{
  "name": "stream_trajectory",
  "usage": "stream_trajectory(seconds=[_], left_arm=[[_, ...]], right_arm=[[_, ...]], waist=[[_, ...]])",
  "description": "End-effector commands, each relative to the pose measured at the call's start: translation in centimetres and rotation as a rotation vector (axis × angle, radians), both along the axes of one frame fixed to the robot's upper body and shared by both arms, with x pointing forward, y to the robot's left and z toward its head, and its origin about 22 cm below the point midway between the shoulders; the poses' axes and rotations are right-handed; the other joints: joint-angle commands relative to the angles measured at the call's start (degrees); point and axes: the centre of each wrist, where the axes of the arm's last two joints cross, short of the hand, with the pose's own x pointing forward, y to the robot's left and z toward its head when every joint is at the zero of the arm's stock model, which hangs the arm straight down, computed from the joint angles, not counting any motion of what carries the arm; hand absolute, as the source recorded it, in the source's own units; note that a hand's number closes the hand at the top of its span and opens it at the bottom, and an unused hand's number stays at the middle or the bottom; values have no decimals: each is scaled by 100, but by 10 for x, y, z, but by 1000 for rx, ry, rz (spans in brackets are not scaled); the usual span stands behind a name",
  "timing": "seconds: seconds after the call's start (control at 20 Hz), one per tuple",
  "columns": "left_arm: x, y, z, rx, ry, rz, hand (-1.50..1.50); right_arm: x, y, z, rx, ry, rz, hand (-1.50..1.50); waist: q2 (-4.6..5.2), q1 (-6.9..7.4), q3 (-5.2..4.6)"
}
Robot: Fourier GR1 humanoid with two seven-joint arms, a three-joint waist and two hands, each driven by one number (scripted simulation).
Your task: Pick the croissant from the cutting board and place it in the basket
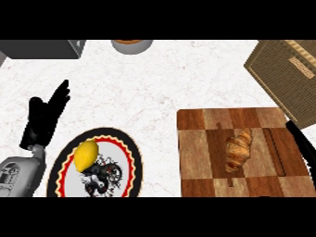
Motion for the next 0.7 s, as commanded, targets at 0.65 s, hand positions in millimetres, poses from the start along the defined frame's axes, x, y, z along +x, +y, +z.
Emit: stream_trajectory(seconds=[0.65], left_arm=[[4, 1, -9, 10, 5, -8, 0]], right_arm=[[45, 7, -50, 8, 15, -5, -150]], waist=[[2, 2, -1]])
